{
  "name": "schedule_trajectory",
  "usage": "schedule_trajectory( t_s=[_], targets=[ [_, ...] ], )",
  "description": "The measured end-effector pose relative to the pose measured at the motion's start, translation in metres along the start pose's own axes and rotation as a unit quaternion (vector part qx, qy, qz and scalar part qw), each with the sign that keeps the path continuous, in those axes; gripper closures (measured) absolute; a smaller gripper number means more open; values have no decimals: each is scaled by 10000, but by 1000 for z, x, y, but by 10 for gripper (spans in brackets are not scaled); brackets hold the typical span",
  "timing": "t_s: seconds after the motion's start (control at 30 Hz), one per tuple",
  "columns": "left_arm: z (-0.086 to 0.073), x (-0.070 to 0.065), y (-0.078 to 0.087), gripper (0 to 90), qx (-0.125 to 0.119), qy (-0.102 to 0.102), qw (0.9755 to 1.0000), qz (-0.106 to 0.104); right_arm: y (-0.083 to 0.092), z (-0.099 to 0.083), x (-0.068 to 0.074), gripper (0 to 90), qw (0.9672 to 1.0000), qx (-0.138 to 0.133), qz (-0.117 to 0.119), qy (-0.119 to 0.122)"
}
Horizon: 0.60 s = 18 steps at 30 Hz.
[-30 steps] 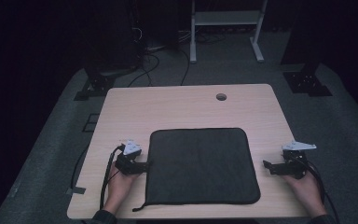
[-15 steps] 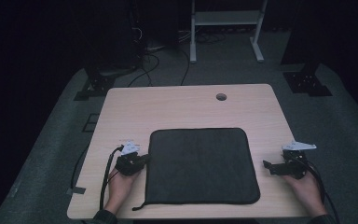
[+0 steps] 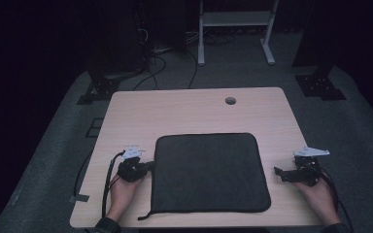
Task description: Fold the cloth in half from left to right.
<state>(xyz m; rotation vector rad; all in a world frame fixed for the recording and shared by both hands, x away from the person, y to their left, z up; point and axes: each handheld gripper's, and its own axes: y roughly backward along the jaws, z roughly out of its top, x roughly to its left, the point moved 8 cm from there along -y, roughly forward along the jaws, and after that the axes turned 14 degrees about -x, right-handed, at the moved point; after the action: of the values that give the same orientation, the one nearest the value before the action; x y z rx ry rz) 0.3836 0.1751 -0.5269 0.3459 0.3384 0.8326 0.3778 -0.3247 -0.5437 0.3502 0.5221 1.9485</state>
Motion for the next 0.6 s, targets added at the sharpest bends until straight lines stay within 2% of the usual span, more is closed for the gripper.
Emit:
schedule_trajectory(
  t_s=[0.07,0.17,0.37,0.47,0.6],
  targets=[
    [0,3,3,883,37,-93,9999,68,0,0,0,18,10000,-1,3,0],
    [0,10,9,883,71,-110,9997,190,0,0,0,18,10000,1,8,1],
    [0,34,27,883,151,-248,9978,588,0,0,0,18,10000,-7,11,10],
    [4,35,32,883,-45,15,9990,451,0,0,0,18,10000,-6,11,13],
    [12,29,34,882,-273,211,9992,222,0,0,0,18,10000,-7,11,14]
  ],
)
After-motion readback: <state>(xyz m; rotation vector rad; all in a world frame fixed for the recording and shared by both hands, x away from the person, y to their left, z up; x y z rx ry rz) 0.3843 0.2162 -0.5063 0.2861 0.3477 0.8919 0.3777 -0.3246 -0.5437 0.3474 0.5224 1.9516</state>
